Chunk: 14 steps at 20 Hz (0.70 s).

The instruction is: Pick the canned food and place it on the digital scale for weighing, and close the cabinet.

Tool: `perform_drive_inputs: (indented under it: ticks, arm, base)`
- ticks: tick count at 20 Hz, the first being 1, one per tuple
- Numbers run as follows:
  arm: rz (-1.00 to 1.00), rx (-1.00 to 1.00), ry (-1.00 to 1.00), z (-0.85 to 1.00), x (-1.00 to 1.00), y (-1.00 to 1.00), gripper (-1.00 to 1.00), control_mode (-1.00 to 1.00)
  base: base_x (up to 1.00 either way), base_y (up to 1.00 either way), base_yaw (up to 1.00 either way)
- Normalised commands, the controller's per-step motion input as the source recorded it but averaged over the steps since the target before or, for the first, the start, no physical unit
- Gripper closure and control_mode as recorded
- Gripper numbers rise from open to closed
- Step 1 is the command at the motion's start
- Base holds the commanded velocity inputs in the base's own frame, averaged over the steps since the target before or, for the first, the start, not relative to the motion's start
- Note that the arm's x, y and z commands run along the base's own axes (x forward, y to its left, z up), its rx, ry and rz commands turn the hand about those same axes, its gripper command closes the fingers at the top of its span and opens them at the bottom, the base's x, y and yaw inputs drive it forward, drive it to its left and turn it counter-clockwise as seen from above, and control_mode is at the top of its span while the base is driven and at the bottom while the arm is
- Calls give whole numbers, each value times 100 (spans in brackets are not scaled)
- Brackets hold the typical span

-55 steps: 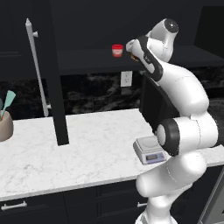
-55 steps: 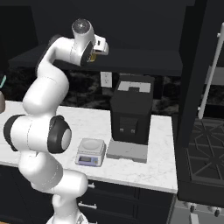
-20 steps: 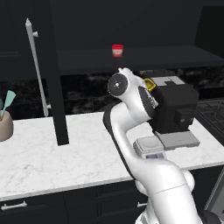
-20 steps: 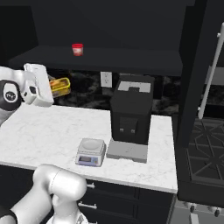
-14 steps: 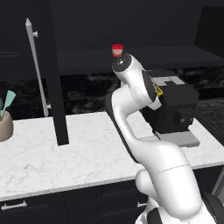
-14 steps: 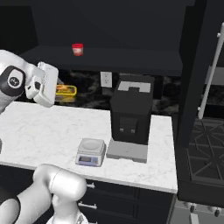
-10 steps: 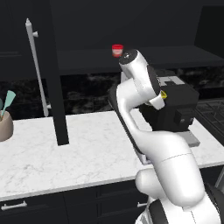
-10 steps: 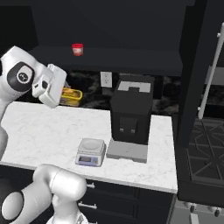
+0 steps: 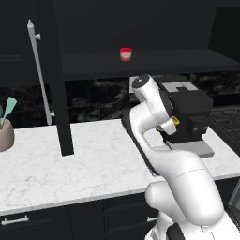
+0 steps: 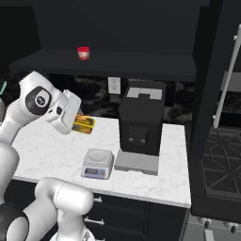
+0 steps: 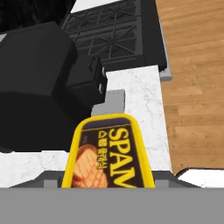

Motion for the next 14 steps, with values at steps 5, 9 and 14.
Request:
perform_drive_inputs:
  ticks: [5, 9, 14]
  arm:
    - [0, 0, 3, -62, 0, -15, 100, -100]
    - [0, 1, 6, -51, 18, -17, 100, -100]
    - [0, 1, 7, -20, 45, -12, 100, -100]
  base:
    - [0, 0, 0]
    - [0, 0, 0]
    - [0, 0, 0]
